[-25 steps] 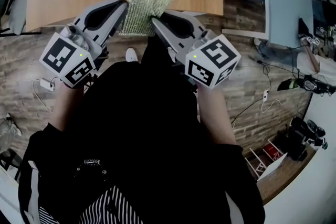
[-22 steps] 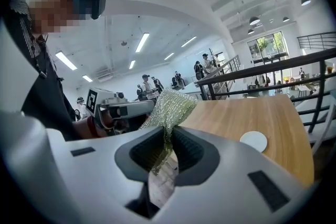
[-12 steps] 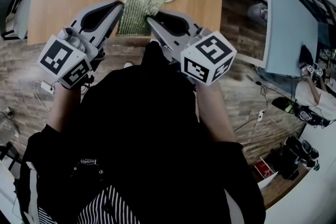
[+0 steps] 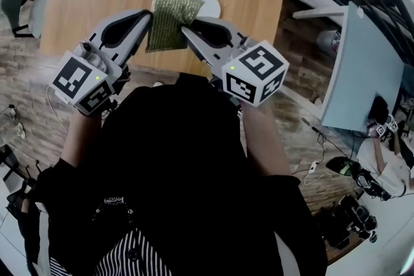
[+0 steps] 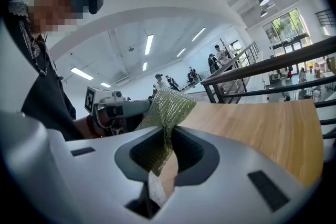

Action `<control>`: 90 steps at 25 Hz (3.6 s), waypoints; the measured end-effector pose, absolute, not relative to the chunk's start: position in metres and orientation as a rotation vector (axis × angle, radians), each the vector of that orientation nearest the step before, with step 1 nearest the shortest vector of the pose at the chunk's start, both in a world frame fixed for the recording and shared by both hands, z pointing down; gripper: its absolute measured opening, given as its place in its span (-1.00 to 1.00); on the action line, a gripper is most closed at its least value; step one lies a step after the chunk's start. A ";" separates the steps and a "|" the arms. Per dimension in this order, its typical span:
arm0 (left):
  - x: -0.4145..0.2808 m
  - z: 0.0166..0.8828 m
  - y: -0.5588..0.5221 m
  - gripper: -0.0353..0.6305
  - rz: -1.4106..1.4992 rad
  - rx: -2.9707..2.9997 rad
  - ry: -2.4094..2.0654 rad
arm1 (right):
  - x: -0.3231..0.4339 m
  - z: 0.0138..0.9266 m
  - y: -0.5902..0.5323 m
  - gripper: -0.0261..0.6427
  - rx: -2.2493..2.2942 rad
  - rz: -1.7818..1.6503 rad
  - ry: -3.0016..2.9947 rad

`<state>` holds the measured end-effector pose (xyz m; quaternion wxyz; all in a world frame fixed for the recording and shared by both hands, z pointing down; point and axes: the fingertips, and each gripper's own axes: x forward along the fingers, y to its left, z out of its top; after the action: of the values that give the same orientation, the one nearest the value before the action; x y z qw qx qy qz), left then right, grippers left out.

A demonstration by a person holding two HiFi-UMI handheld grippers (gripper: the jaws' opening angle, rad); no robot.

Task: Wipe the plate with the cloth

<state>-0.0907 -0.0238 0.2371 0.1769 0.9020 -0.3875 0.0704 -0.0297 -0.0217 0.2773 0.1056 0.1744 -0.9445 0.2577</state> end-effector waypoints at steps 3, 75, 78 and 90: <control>-0.086 0.246 -0.024 -0.91 0.251 2.533 -1.080 | -0.026 0.287 -0.034 -0.79 0.435 0.781 -2.782; -0.026 0.533 -0.114 -0.91 0.939 2.355 -0.381 | 0.064 0.524 -0.112 -0.79 0.836 1.116 -2.179; -0.024 0.559 -0.104 -0.91 1.048 2.336 -0.330 | 0.063 0.542 -0.110 -0.79 0.800 1.080 -2.140; -0.012 0.630 -0.079 -0.91 1.359 2.383 -0.190 | 0.061 0.593 -0.098 -0.79 0.728 0.975 -2.035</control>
<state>-0.0115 -0.0792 0.6304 0.1947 0.8500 -0.0678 0.4848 0.0607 -0.0980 0.5926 0.3756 0.2845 -0.7954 0.3812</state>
